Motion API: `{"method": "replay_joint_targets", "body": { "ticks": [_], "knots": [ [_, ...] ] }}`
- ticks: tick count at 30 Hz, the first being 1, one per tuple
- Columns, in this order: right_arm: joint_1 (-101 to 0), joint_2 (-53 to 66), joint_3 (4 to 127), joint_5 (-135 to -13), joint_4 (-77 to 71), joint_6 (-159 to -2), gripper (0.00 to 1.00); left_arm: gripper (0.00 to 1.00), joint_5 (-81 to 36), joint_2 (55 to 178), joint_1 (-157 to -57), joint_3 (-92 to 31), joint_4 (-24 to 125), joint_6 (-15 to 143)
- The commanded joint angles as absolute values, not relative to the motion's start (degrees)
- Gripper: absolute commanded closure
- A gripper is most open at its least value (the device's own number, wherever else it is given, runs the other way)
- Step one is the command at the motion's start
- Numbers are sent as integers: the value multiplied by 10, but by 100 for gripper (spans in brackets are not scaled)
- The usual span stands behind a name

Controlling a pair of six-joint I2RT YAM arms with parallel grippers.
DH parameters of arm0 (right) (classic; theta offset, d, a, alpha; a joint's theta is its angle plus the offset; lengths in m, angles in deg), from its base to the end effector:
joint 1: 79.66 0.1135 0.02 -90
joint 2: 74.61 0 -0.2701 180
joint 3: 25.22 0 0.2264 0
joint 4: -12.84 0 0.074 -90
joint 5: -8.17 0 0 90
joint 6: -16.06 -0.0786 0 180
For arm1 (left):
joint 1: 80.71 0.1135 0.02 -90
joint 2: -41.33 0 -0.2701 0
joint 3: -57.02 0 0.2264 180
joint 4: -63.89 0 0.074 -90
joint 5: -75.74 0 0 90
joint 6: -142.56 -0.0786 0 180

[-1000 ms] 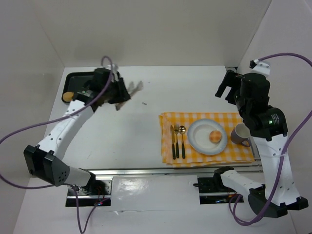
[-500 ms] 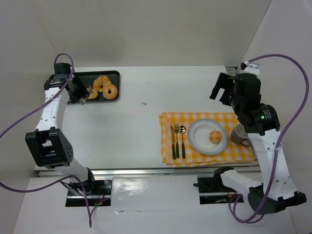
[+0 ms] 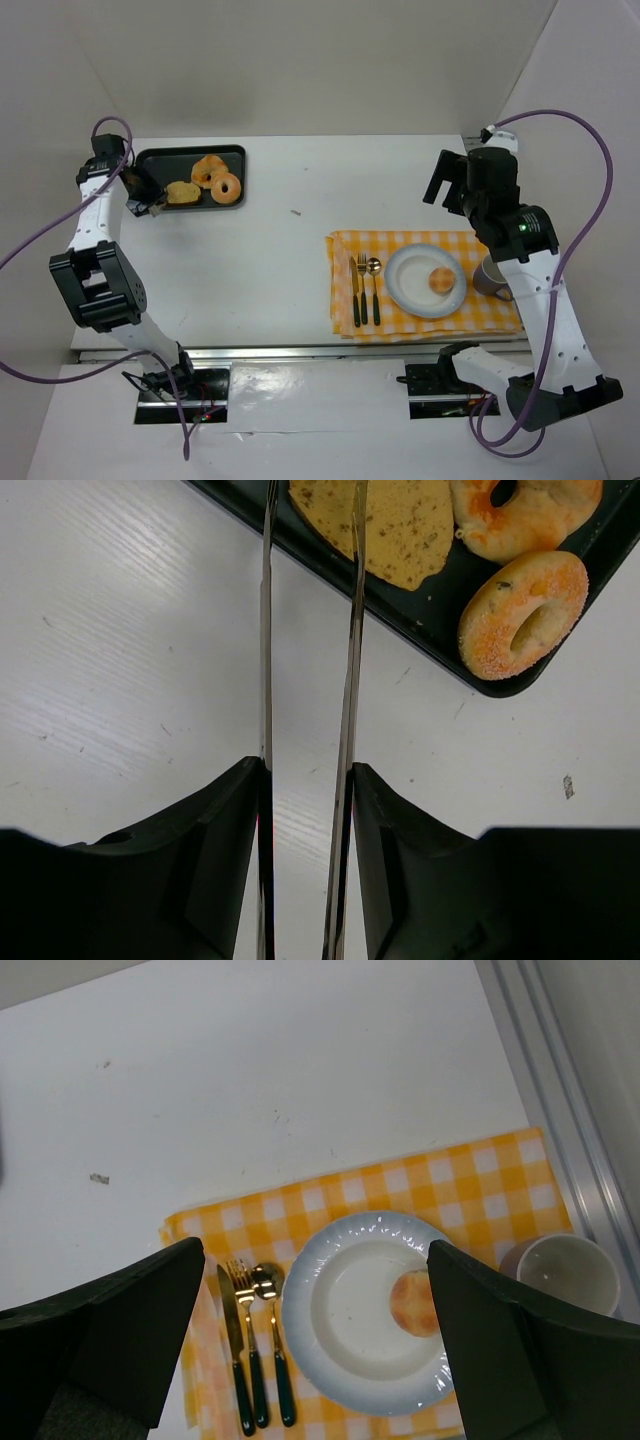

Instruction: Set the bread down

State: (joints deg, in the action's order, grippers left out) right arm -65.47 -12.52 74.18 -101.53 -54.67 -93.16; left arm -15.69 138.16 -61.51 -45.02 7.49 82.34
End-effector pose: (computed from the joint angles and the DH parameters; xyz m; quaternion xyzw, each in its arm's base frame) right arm 0.2019 0.0237 0.4150 0.1227 0.8496 -0.0009 0.5130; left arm 0.3531 0.1209 0.2834 -0.3872 0.8600 -0.0423 0.3297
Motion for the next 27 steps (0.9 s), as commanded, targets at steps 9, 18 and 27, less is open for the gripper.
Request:
{"method": "replay_joint_targets", "body": {
  "ticks": [9, 18, 27],
  "knots": [
    [-659, -121, 722, -1015, -498, -932, 0, 48, -246, 1435, -579, -487, 103, 803],
    [-659, -121, 722, -1020, -498, -932, 0, 52, -251, 1446, -579, -492, 108, 798],
    [-659, -121, 741, -1020, -515, -937, 0, 98, -226, 1381, -560, -525, 98, 798]
  ]
}}
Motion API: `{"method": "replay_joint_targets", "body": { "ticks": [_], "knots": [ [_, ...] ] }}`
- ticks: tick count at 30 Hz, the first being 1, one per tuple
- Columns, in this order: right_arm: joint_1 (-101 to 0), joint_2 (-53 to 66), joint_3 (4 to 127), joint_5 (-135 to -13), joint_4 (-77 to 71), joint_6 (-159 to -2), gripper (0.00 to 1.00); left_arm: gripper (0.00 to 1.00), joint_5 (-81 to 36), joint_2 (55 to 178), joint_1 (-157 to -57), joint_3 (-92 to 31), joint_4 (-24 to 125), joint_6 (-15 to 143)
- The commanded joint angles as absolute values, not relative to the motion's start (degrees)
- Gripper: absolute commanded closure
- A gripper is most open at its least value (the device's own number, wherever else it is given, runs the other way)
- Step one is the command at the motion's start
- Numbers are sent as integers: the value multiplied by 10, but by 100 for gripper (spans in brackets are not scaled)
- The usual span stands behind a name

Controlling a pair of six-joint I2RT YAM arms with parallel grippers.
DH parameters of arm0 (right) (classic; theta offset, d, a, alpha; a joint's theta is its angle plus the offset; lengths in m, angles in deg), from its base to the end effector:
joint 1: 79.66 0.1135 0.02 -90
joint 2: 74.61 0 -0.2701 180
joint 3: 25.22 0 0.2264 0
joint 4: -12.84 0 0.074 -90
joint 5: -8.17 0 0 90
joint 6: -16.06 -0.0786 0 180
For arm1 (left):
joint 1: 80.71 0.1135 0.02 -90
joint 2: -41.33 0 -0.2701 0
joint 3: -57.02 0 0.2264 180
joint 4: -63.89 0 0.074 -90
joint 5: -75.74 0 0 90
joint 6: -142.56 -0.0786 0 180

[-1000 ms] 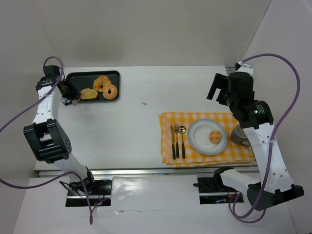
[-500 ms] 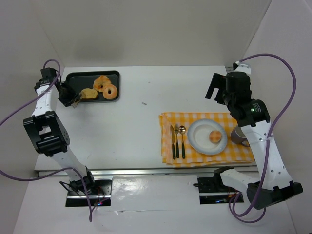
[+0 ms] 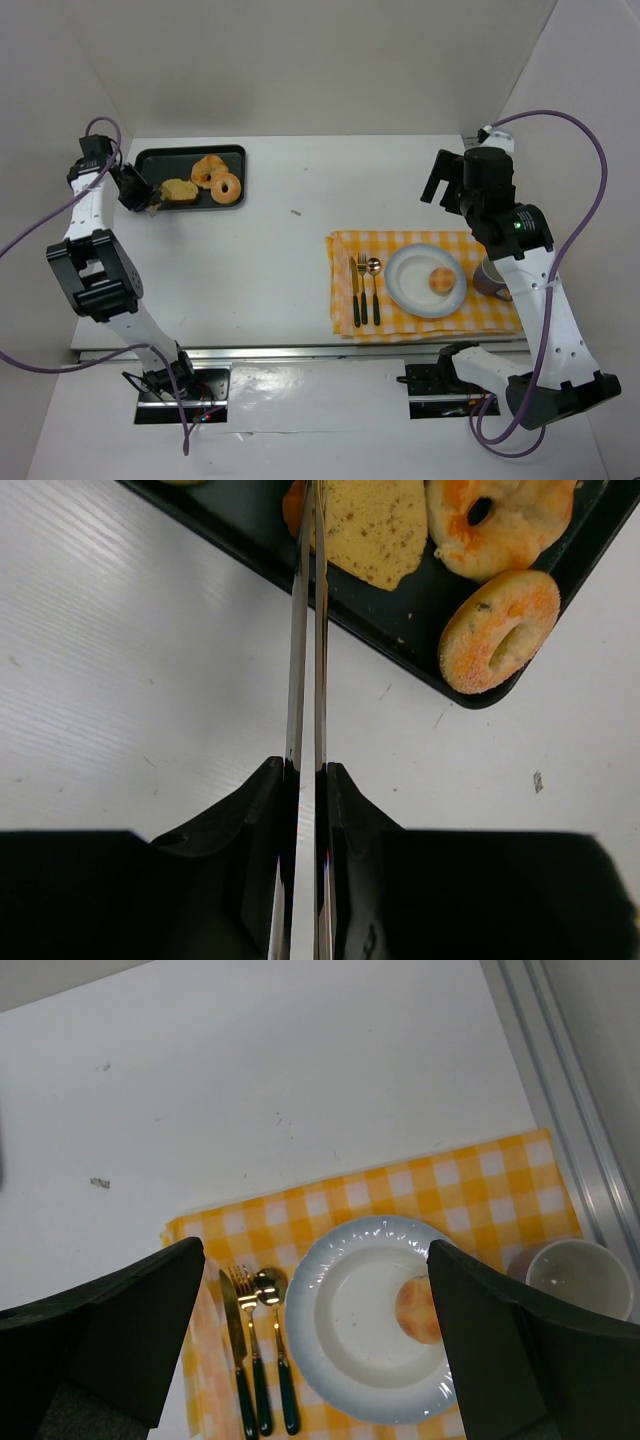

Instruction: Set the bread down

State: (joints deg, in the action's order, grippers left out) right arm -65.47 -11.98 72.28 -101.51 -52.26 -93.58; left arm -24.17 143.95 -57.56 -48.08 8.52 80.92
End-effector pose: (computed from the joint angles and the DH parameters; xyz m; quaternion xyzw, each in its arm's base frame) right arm 0.2096 0.0257 0.4083 0.1257 0.8493 0.0011 0.5128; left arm 0.3699 0.1435 0.2661 -0.3856 0.8626 -0.0962 0.3130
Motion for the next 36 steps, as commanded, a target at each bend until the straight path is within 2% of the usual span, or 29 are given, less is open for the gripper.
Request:
{"method": "replay_joint_targets", "body": {
  "ticks": [1, 6, 11, 14, 17, 20, 24, 27, 31, 36],
  "knots": [
    [-659, -121, 741, -1020, -515, -937, 0, 100, -214, 1372, -555, -530, 98, 798],
    [-659, -132, 741, -1020, -515, -942, 0, 100, -181, 1281, -555, -514, 134, 806],
    [-659, -132, 735, -1008, -515, -948, 0, 100, -285, 1201, -566, -476, 160, 812],
    [-659, -132, 741, -1008, -515, -948, 0, 100, -347, 1159, -628, -454, 172, 807],
    [-659, -138, 753, -1021, -520, -948, 0, 100, -410, 1097, -684, -370, 234, 830],
    [-659, -144, 760, -1027, -520, -948, 0, 100, -444, 1084, -787, -322, 265, 870],
    [-659, -155, 765, -1048, -525, -948, 0, 100, -448, 1091, -962, -257, 344, 923],
    [-659, -168, 772, -1066, -525, -948, 0, 100, -428, 1115, -1057, -250, 382, 943],
    [-659, -173, 785, -1077, -537, -948, 0, 100, -420, 1186, -1157, -256, 417, 955],
    [-659, -173, 790, -1077, -549, -941, 0, 100, -432, 1297, -1230, -266, 479, 961]
  ]
}}
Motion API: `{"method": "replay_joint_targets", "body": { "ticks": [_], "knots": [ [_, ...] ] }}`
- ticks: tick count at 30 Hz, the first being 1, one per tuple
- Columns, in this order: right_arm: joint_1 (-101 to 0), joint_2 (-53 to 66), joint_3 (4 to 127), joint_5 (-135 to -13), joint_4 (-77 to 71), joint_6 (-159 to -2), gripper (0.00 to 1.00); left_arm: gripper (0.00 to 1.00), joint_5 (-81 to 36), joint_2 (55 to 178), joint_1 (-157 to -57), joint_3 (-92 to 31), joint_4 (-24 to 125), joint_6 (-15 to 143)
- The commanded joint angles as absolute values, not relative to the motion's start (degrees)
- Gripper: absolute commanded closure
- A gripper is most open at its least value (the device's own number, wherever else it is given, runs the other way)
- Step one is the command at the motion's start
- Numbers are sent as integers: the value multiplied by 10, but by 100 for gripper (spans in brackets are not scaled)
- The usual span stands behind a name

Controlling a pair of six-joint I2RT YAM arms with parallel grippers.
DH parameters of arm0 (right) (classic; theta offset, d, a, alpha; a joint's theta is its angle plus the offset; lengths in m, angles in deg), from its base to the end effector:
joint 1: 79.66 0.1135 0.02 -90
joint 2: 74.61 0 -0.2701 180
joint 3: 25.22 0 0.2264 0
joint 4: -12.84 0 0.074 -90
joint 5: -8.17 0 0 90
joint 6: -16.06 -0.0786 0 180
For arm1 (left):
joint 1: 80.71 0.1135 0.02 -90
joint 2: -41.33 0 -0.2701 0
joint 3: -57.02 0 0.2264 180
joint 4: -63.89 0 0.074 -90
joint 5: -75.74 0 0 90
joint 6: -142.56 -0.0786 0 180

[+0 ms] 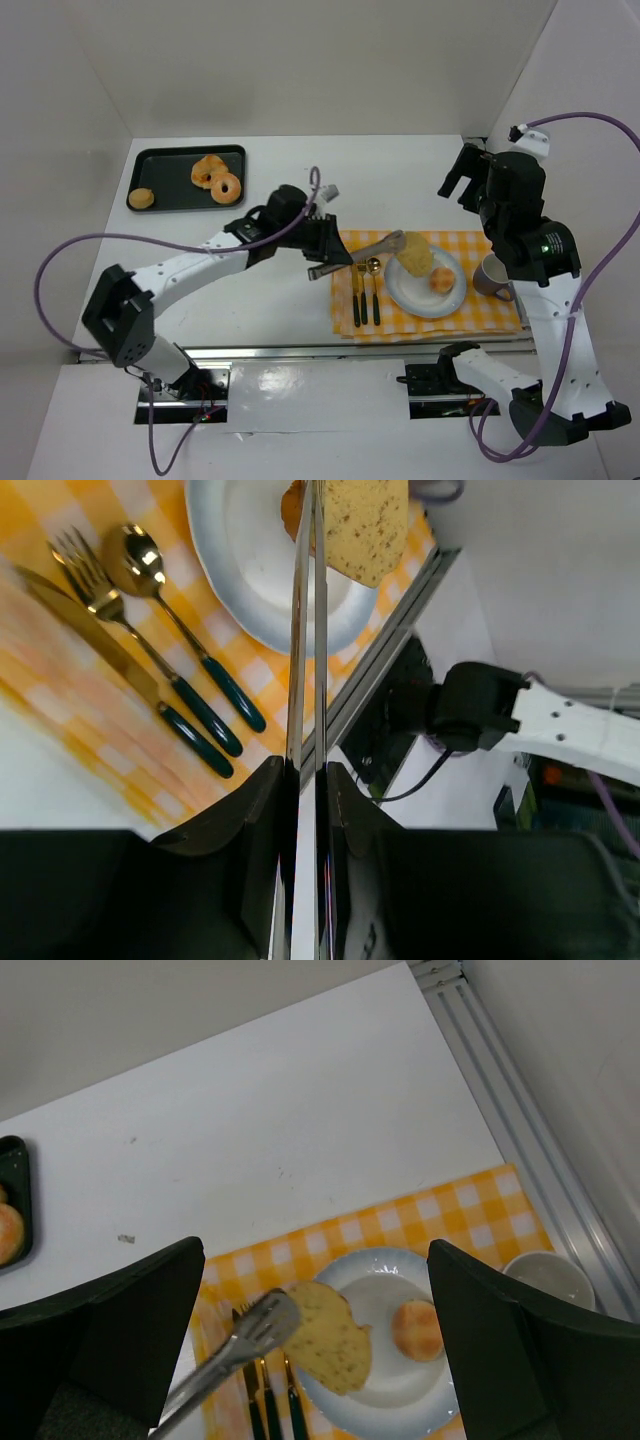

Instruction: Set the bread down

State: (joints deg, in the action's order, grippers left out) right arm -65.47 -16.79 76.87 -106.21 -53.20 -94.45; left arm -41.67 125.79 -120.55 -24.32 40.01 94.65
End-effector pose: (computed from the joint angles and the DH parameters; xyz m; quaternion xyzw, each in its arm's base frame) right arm 0.1761 0.0111 0.4461 0.1629 0.8015 -0.0034 0.5754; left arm 0.2441 -0.2508 0.3047 0.1075 0.8306 -0.4853 0.2509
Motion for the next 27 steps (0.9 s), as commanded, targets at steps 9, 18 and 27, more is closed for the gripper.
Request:
{"method": "replay_joint_targets", "body": {
  "ticks": [9, 18, 27],
  "knots": [
    [-659, -184, 790, -1096, -560, -941, 0, 100, -334, 1381, -1274, -368, 383, 916],
    [-659, -184, 785, -1096, -560, -946, 0, 35, -363, 1408, -1279, -425, 313, 870],
    [-659, -184, 785, -1091, -560, -946, 0, 41, -249, 1374, -1237, -498, 190, 815]
  ]
}}
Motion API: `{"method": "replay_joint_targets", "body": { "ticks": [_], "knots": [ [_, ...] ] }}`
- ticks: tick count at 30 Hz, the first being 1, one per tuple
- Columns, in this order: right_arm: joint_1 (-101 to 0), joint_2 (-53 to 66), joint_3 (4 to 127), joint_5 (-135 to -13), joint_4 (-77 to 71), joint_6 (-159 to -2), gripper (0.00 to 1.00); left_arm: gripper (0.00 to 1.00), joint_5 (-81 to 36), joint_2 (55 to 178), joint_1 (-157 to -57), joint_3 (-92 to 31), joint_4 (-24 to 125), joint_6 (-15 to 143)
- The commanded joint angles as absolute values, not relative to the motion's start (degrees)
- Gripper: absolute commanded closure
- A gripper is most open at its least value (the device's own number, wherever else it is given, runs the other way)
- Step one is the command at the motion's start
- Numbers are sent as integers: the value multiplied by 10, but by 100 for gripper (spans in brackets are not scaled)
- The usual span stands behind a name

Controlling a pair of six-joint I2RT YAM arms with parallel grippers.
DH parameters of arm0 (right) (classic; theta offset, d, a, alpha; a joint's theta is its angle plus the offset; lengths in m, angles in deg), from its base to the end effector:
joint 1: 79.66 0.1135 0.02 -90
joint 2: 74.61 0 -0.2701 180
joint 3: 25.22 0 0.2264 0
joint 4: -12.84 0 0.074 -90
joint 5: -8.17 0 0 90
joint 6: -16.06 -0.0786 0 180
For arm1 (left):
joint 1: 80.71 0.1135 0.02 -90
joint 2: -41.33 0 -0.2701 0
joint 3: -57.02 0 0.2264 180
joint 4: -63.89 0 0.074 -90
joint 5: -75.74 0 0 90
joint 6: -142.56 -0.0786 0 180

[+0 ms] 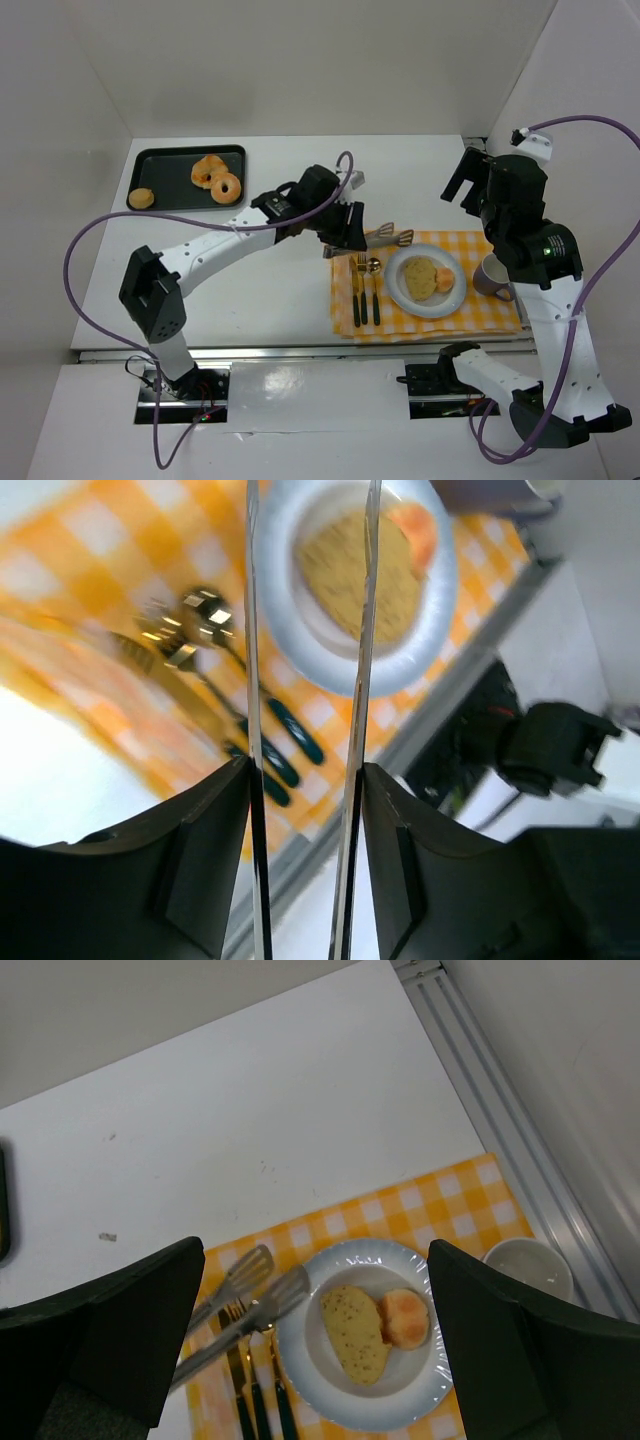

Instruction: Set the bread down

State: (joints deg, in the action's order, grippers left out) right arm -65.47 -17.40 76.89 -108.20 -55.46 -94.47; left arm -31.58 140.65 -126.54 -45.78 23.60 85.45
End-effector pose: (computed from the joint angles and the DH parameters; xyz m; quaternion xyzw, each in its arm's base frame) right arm 0.1701 0.0070 0.4430 0.1700 0.8056 -0.0225 0.5671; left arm 0.2682 -0.3097 0.3045 0.1666 0.8708 -0.3848 0.2568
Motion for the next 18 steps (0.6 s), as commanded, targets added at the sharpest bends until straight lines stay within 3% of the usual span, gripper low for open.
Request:
{"method": "replay_joint_targets", "body": {
  "ticks": [1, 6, 15, 18],
  "knots": [
    [-659, -184, 785, -1091, -560, -946, 0, 41, -229, 1369, -1227, -498, 164, 815],
    [-659, -184, 777, -1090, -560, -946, 0, 41, -116, 1355, -1153, -460, 149, 767],
    [-659, -170, 769, -1062, -540, -941, 0, 45, -91, 1434, -1100, -395, 289, 748],
    [-659, -170, 756, -1062, -535, -946, 0, 39, -96, 1448, -1088, -395, 289, 761]
  ]
}}
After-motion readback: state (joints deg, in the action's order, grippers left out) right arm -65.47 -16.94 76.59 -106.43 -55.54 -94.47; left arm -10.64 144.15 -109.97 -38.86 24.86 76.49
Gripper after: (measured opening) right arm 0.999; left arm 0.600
